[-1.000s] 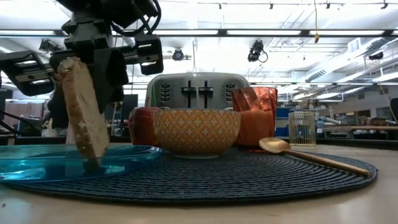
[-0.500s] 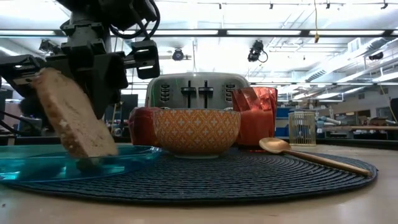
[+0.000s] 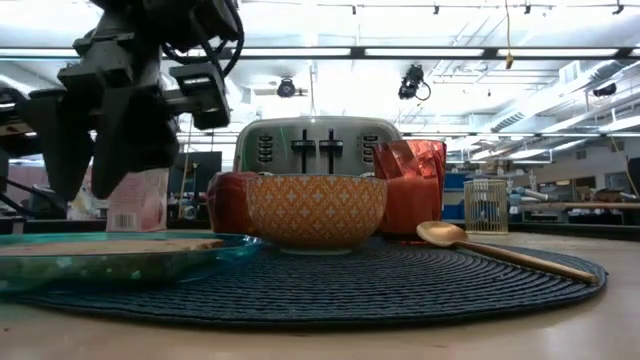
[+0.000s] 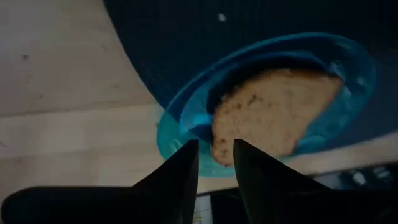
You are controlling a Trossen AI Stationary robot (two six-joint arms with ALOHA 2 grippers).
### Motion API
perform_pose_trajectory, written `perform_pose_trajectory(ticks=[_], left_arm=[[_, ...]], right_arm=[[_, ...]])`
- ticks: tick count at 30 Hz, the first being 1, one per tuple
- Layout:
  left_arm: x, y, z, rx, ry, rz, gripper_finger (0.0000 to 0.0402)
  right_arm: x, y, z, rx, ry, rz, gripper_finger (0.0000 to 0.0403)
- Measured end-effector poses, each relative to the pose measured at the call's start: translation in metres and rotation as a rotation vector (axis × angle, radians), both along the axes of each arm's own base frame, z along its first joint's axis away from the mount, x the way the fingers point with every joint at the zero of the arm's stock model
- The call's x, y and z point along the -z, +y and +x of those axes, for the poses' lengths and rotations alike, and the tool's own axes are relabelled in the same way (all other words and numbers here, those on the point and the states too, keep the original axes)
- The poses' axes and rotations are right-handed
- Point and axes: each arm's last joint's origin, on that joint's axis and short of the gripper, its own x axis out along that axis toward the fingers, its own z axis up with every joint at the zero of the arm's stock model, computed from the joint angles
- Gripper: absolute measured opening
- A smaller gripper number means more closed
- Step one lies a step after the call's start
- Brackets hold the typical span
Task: Arrange a breakfast setting
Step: Return to Home Position
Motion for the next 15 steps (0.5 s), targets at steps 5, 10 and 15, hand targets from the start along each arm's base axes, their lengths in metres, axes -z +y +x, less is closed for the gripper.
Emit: perform_pose_trajectory(ticks=[5, 10, 15], left_arm=[[-0.021, 0.002, -0.002, 0.076, -0.138, 0.039, 0.0108], [-0.066, -0.004, 0.003, 0.145, -0.440, 0.301, 0.0107], [-0.109, -0.024, 0.012, 0.284, -0.811, 0.654, 0.0083]], right_arm=[[-0.007, -0.010, -0.008, 0.017, 0.011, 0.023, 0.0350], [-0.012, -0.029, -0.016, 0.077, 0.043, 0.018, 0.0349], [-0.014, -0.040, -0.016, 0.069, 0.001, -0.054, 0.0326]])
